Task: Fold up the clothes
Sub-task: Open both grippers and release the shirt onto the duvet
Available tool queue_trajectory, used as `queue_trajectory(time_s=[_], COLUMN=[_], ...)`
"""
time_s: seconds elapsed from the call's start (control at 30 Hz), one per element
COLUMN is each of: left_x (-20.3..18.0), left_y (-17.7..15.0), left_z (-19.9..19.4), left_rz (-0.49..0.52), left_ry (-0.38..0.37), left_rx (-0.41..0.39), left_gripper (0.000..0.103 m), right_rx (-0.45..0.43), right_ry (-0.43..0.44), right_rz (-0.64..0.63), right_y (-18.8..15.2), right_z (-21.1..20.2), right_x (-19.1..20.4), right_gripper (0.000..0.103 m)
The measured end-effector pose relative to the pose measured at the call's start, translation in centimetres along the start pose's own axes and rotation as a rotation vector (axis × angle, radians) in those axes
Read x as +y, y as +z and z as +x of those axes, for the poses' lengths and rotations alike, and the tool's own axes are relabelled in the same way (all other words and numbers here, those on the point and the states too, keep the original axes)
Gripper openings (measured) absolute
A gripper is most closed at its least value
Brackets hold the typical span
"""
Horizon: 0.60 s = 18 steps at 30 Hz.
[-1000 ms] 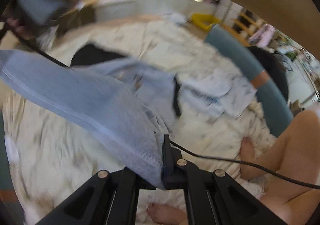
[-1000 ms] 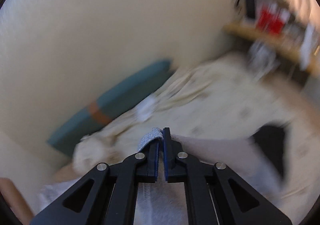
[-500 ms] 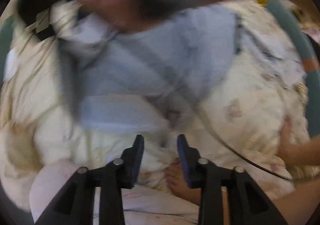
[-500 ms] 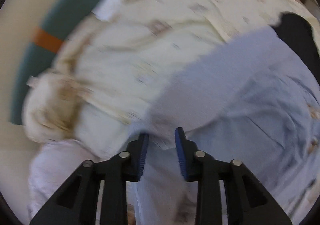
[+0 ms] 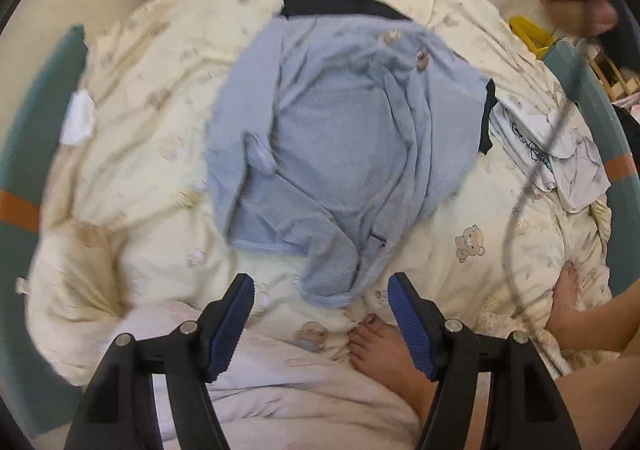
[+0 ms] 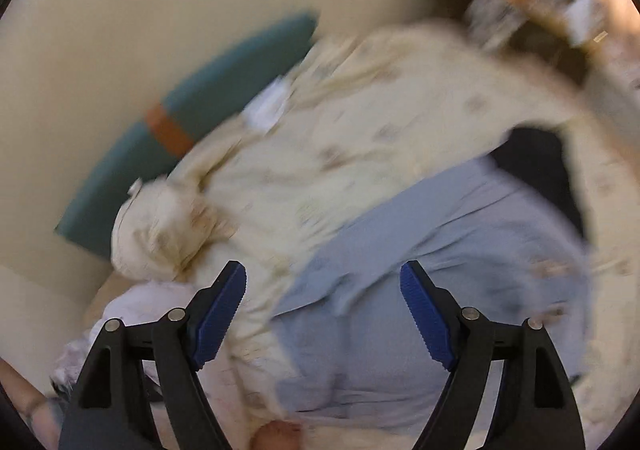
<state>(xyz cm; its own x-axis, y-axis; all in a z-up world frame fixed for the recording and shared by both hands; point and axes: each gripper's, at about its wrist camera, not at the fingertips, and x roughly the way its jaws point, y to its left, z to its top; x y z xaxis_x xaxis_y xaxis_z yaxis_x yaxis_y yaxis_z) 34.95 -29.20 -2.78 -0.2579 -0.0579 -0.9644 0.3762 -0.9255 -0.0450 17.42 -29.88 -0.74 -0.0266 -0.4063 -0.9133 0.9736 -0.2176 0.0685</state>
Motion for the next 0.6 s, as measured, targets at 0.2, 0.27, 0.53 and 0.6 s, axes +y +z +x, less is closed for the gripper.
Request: queue_trajectory(time_s=[0.2, 0.27, 0.53, 0.6], left_x=[0.8, 0.3, -5.4, -7.0], left_y=[2.2, 3.4, 7.9, 9.2], left_z=[-4.0, -5.1, -8.1, -8.7], left_rz=[0.038, 0.044, 0.150, 0.179], left_ry=[0.042, 0.023, 0.000, 0.003], left_rx=[-0.094, -0.117, -0.162, -0.170], left_gripper=[0.070, 0.070, 0.070, 0.070], right_rx=[-0.146, -0.125, -0.043, -0.062], right_ry=[-0.176, -0.206, -0.325, -0.313], right_rz=[0.000, 0.035, 0.176, 0.210], right_y=[-2.7, -4.9, -13.9, -15.3], right_z=[-11.5, -12.4, -16.0, -15.3], right_x=[-5.8, -7.8, -15.5, -17.0], right_gripper=[0.083, 0.083, 0.083, 0.081])
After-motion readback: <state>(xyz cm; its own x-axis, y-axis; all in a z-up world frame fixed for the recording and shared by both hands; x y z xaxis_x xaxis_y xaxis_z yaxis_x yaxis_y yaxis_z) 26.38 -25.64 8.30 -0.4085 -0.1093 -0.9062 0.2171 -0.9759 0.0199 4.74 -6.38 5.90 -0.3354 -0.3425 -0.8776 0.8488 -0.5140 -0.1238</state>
